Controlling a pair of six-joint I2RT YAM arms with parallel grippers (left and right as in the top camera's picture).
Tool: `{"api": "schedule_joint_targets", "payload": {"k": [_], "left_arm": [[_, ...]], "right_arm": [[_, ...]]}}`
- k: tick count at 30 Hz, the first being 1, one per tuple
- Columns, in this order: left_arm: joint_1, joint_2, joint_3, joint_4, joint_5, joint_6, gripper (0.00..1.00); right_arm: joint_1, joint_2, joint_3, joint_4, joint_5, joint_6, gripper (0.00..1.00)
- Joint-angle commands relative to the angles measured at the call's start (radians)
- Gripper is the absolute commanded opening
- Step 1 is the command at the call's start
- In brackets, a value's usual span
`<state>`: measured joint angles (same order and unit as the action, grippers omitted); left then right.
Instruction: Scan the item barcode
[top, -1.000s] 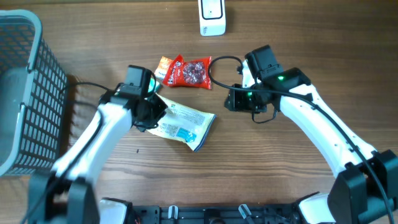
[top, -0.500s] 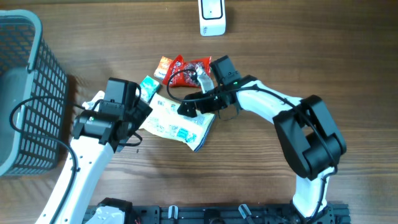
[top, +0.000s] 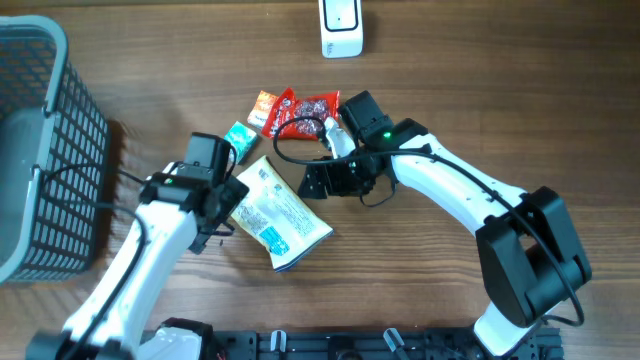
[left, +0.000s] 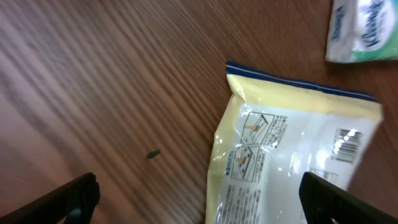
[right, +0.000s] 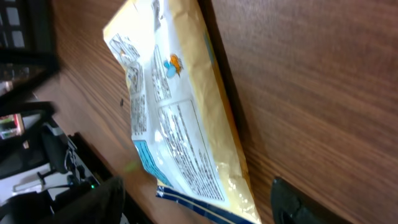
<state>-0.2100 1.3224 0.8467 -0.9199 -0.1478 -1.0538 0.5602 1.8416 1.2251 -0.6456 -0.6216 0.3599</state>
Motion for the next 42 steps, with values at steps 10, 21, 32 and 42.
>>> {"api": "schedule_joint_targets", "payload": {"k": [10,21,32,42], "left_arm": [[0.006,0.369,-0.029,0.365,0.375,0.170,1.00],[0.005,0.386,-0.029,0.524,0.530,0.244,0.95],[0.005,0.387,-0.029,0.517,0.487,0.167,0.91],[0.005,0.387,-0.029,0.501,0.487,0.148,0.85]], "right_arm": [[0.003,0.115,-0.010,0.108,-0.087,0.006,0.74],[0.003,0.117,-0.145,0.191,-0.090,0.113,0.75],[0.071,0.119,-0.278,0.454,-0.076,0.421,0.66],[0.101,0.121,-0.285,0.463,0.009,0.508,0.39]]}}
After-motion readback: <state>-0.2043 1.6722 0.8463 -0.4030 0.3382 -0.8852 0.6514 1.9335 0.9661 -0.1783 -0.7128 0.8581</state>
